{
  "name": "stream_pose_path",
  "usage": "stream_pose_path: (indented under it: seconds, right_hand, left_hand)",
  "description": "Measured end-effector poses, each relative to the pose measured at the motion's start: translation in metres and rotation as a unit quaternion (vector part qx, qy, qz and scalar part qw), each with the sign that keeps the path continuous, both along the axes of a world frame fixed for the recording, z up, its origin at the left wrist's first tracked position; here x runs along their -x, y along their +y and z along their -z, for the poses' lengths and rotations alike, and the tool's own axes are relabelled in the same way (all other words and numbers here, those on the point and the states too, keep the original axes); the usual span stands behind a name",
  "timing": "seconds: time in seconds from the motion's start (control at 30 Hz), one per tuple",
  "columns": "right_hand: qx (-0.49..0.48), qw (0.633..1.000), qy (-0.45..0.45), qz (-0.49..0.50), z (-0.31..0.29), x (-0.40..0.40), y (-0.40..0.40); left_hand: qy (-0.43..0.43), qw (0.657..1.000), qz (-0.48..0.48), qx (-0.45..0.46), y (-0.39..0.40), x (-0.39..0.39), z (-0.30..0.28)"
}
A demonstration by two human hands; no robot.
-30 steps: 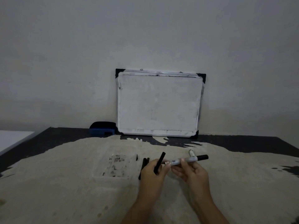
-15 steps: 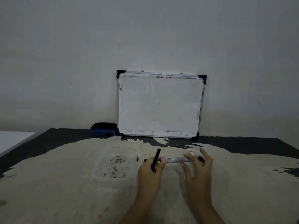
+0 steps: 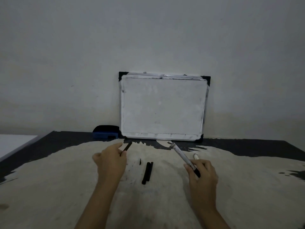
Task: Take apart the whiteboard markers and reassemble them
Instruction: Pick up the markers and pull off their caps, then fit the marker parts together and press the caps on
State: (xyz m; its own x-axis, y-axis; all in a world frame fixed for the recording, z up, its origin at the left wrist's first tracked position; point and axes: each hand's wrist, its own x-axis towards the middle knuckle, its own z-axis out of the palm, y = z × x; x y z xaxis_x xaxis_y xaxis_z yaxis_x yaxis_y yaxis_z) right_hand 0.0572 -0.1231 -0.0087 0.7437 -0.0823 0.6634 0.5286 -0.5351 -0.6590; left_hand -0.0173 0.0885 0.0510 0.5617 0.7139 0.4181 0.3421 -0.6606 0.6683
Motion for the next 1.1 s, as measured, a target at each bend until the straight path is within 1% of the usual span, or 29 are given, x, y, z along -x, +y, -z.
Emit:
stream_pose_path:
  seconds: [0.03, 0.1, 0.17, 0.23, 0.37, 0.4, 0.43, 0.47, 0.5, 0.53, 0.57, 0.6, 0.63, 0.7, 0.77, 0.9, 1.0, 1.1]
  right_hand:
    - [0.005, 1.0, 0.003, 0.004, 0.0, 0.001, 0.0]
    - [0.015, 1.0, 0.007, 0.009, -0.001, 0.001, 0.0]
    - [0.024, 1.0, 0.011, 0.014, -0.001, 0.001, 0.0]
    - [0.033, 0.999, 0.016, 0.018, -0.001, 0.001, 0.001]
    - [0.043, 0.999, 0.022, 0.021, -0.001, 0.003, 0.001]
    - [0.045, 0.999, 0.021, 0.019, -0.002, 0.003, 0.001]
    - [0.046, 0.999, 0.018, 0.015, -0.002, 0.004, 0.001]
    - [0.044, 0.999, 0.01, 0.01, -0.004, 0.005, 0.002]
    - [0.039, 0.999, 0.0, 0.001, -0.005, 0.007, 0.003]
    - [0.033, 0.999, -0.012, -0.006, -0.006, 0.01, 0.004]
    - [0.032, 0.999, -0.026, -0.01, -0.008, 0.013, 0.005]
    - [0.033, 0.999, -0.04, -0.015, -0.009, 0.015, 0.007]
    - [0.035, 0.998, -0.051, -0.02, -0.01, 0.018, 0.009]
    - [0.039, 0.997, -0.066, -0.034, -0.011, 0.022, 0.012]
    - [0.049, 0.995, -0.078, -0.047, -0.012, 0.024, 0.014]
    - [0.076, 0.991, -0.07, -0.079, -0.01, 0.025, 0.017]
    - [0.081, 0.991, -0.065, -0.089, -0.008, 0.026, 0.021]
    - [0.053, 0.992, -0.056, -0.099, -0.008, 0.026, 0.026]
  left_hand:
    - [0.031, 0.999, -0.028, -0.013, 0.003, 0.001, 0.004]
    - [0.095, 0.993, -0.054, -0.049, 0.004, 0.002, 0.011]
    - [0.165, 0.981, -0.066, -0.083, 0.002, 0.001, 0.015]
    - [0.228, 0.966, -0.068, -0.098, -0.002, 0.0, 0.018]
    - [0.272, 0.953, -0.065, -0.114, -0.002, 0.0, 0.018]
    - [0.267, 0.954, -0.063, -0.118, -0.002, 0.0, 0.017]
    - [0.244, 0.961, -0.055, -0.117, -0.002, -0.002, 0.016]
    - [0.19, 0.976, -0.031, -0.103, -0.002, -0.003, 0.014]
    - [0.113, 0.991, 0.015, -0.067, -0.006, -0.004, 0.01]
    - [0.024, 0.996, 0.081, -0.009, -0.011, -0.006, 0.004]
    - [-0.052, 0.985, 0.157, 0.052, -0.017, -0.006, -0.003]
    - [-0.085, 0.964, 0.229, 0.105, -0.024, -0.005, -0.009]
    - [-0.089, 0.943, 0.285, 0.146, -0.032, -0.005, -0.013]
    - [-0.068, 0.913, 0.349, 0.201, -0.043, -0.005, -0.015]
    - [-0.054, 0.894, 0.383, 0.227, -0.051, -0.005, -0.012]
    - [-0.065, 0.859, 0.422, 0.282, -0.056, -0.008, -0.007]
    - [-0.069, 0.859, 0.413, 0.294, -0.054, -0.009, -0.006]
    - [-0.084, 0.873, 0.392, 0.278, -0.051, -0.007, -0.009]
